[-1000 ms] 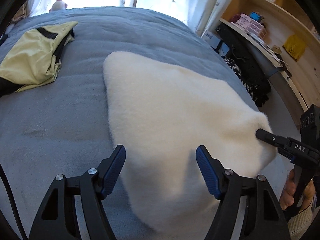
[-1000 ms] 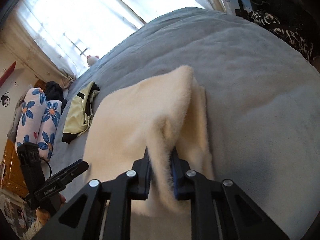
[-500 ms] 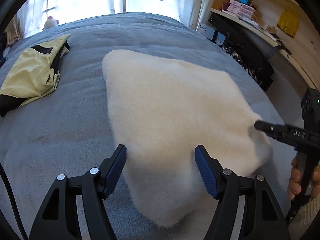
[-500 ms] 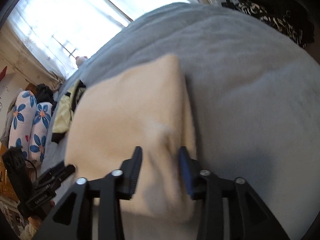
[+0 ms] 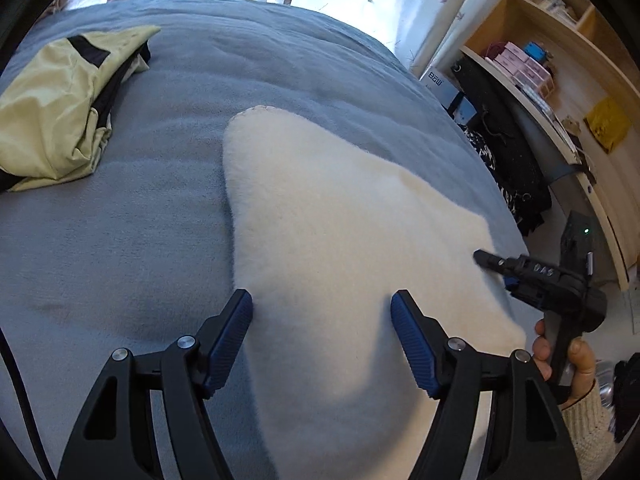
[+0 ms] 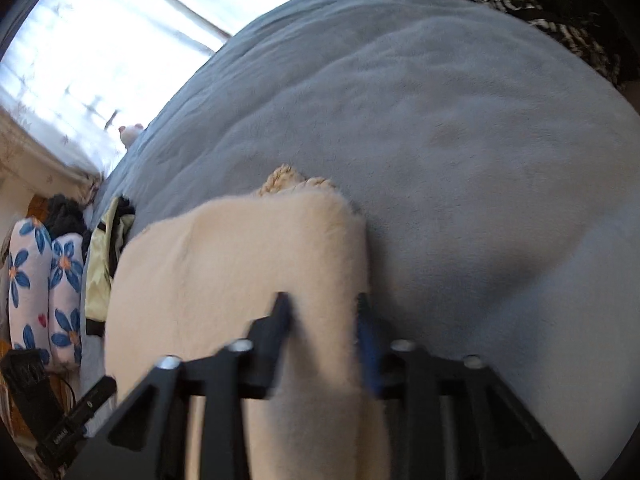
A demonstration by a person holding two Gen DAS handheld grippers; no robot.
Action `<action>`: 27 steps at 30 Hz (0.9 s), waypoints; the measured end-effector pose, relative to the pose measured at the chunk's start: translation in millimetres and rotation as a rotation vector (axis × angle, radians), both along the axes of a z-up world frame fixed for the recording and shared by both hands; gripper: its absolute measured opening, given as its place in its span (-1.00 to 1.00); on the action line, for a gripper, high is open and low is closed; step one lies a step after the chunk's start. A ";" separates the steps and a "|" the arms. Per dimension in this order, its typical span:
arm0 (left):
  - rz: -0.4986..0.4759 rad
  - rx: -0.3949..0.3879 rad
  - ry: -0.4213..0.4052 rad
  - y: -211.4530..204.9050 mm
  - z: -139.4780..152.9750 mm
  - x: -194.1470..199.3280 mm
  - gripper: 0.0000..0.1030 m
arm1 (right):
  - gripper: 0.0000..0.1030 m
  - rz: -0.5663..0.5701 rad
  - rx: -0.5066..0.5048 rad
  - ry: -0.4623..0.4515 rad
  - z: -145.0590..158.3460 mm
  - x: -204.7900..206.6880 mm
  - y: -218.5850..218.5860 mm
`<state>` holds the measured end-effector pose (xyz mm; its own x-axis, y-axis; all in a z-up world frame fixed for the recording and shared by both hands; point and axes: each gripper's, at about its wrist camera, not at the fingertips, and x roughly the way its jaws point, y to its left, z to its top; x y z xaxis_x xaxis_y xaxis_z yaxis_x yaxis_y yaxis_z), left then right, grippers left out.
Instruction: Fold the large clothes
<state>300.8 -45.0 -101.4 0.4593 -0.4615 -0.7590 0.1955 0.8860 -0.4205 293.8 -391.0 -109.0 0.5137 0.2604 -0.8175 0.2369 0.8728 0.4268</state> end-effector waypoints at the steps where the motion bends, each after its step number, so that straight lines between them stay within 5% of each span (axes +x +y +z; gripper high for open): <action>1: 0.004 0.002 -0.009 -0.3 -0.8 0.7 0.36 | -0.57 0.004 -0.021 -0.015 3.8 0.1 1.6; 4: 0.013 0.018 -0.048 -5.0 -1.2 -1.1 0.36 | -0.73 0.004 -0.058 -0.125 18.4 -1.2 -0.9; 8: 0.027 0.048 -0.097 -13.8 -4.4 -4.5 0.40 | -0.71 0.022 -0.132 -0.079 -7.2 10.1 1.8; 14: 0.051 0.067 -0.069 -14.1 1.6 -4.9 0.41 | -0.56 0.009 -0.183 -0.072 14.8 -2.1 8.9; 23: 0.053 0.144 -0.092 -6.3 28.9 -48.9 0.41 | -0.51 -0.059 -0.121 -0.088 44.7 -74.2 7.4; 27: 0.071 0.239 -0.102 -4.9 38.7 -77.6 0.42 | -0.33 -0.059 -0.100 -0.095 48.1 -112.7 19.9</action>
